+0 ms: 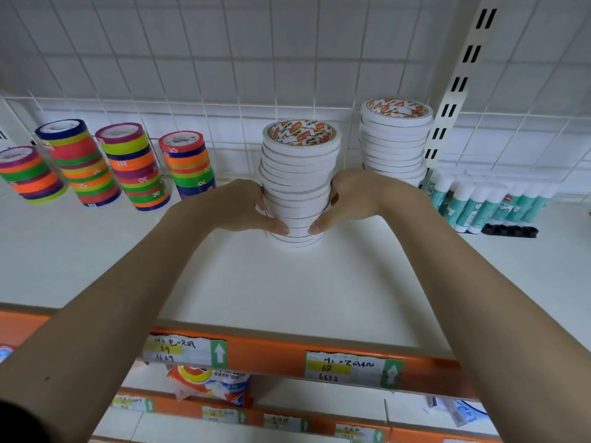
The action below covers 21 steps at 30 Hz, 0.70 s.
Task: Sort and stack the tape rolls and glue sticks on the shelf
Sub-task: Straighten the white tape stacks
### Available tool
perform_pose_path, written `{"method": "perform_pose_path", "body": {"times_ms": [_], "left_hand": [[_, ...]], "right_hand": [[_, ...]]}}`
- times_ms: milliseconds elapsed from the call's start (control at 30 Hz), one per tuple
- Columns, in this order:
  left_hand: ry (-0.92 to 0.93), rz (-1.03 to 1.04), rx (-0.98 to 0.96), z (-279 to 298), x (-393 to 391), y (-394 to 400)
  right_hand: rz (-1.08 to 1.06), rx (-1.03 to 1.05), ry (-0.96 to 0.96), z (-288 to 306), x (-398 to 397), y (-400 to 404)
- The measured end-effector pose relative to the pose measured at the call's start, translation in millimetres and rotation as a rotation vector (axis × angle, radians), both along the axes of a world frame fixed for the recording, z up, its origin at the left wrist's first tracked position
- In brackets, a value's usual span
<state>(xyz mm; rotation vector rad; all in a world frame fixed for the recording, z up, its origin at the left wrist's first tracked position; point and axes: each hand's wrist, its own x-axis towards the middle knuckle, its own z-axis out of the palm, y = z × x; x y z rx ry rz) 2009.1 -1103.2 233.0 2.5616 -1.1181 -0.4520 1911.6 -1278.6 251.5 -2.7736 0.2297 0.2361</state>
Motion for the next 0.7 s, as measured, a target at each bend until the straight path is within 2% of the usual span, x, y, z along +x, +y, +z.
{"method": "perform_pose_path", "body": {"times_ms": [233,700], "left_hand": [[-0.023,0.094,0.133,-13.8,5.6,13.9],[-0.09,0.041,0.019,-33.4,2.7,10.6]], "right_hand": [[-0.016,-0.023,0.087,-20.6,-8.0,-7.3],[-0.02,0.211,-0.124,-54.0,-10.7,-5.3]]}}
